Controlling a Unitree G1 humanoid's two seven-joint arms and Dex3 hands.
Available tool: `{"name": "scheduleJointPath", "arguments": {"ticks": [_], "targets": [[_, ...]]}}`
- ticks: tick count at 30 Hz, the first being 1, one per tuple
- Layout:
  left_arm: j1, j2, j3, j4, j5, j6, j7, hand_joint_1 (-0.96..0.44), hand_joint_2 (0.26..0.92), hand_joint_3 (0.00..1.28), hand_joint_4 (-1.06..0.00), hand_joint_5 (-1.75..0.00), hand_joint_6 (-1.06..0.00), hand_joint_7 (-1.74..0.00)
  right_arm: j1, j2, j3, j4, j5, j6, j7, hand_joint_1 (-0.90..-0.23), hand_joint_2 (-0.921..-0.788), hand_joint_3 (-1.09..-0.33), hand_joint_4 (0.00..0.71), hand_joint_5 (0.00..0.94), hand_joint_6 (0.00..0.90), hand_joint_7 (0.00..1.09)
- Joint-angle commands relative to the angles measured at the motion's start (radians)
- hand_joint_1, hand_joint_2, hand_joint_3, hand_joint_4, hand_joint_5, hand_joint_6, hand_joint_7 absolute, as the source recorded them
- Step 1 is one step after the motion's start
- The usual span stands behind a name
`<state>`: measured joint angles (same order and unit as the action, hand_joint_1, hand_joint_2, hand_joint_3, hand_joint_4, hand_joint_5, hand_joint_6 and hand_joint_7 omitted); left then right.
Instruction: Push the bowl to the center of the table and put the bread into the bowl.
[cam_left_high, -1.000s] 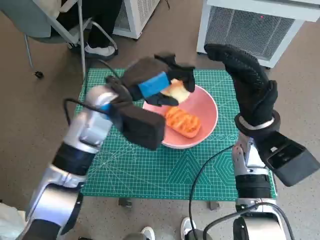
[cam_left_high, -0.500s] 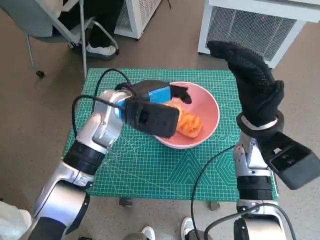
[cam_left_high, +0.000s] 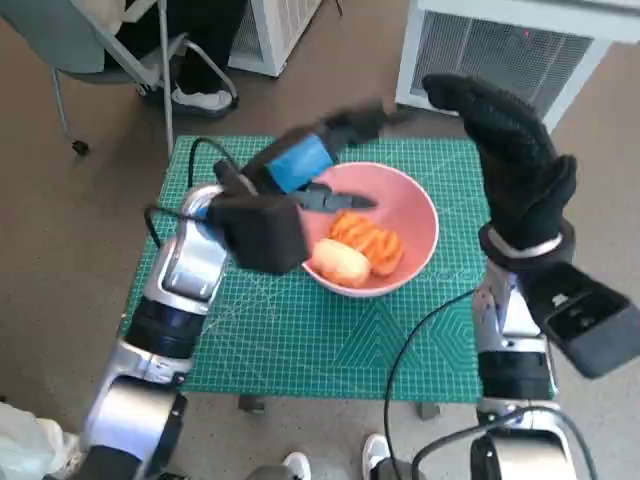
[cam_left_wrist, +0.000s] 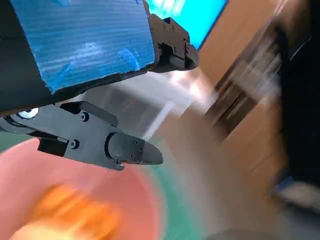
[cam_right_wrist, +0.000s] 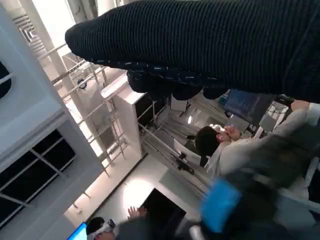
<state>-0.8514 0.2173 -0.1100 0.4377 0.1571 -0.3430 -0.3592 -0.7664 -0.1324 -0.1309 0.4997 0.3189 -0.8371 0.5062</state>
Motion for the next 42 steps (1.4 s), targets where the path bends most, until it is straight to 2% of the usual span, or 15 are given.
{"name": "scheduleJointPath", "arguments": {"ticks": [1,6,13,16,26,42], "targets": [[0.054,-0.057,0.062,-0.058,-0.091,-0.085,0.071,-0.44,0.921,0.21,-0.08,-0.01,-0.24,-0.04,-0.008,-0.007,-0.007,0.004,-0.003,0.011,-0.009,-0.551,-0.921,-0.773,0.043,0.388,-0.001,0.62],[0.099,-0.083,0.087,-0.115,-0.156,-0.132,0.087,-0.45,0.921,0.31,-0.12,-0.02,-0.24,-0.04,-0.025,-0.010,-0.011,-0.002,-0.008,0.031,-0.026,-0.553,-0.921,-0.762,0.069,0.343,-0.001,0.64],[0.150,-0.106,0.103,-0.162,-0.196,-0.191,0.105,-0.49,0.921,0.37,-0.16,-0.03,-0.25,-0.05,-0.041,-0.001,-0.008,-0.027,-0.017,0.057,-0.056,-0.557,-0.921,-0.748,0.120,0.257,-0.001,0.64],[0.165,-0.111,0.106,-0.176,-0.201,-0.209,0.111,-0.50,0.921,0.38,-0.17,-0.03,-0.26,-0.05,-0.048,0.003,-0.005,-0.034,-0.020,0.066,-0.064,-0.557,-0.921,-0.743,0.139,0.224,-0.001,0.64],[0.200,-0.115,0.117,-0.203,-0.233,-0.244,0.111,-0.50,0.921,0.38,-0.21,-0.04,-0.28,-0.07,-0.055,0.005,0.008,-0.056,-0.039,0.076,-0.090,-0.568,-0.921,-0.740,0.158,0.195,-0.001,0.64],[0.238,-0.104,0.134,-0.243,-0.315,-0.225,0.084,-0.49,0.921,0.33,-0.22,-0.02,-0.27,-0.06,-0.056,0.003,0.022,-0.072,-0.054,0.088,-0.098,-0.548,-0.921,-0.748,0.183,0.164,-0.001,0.65]]}}
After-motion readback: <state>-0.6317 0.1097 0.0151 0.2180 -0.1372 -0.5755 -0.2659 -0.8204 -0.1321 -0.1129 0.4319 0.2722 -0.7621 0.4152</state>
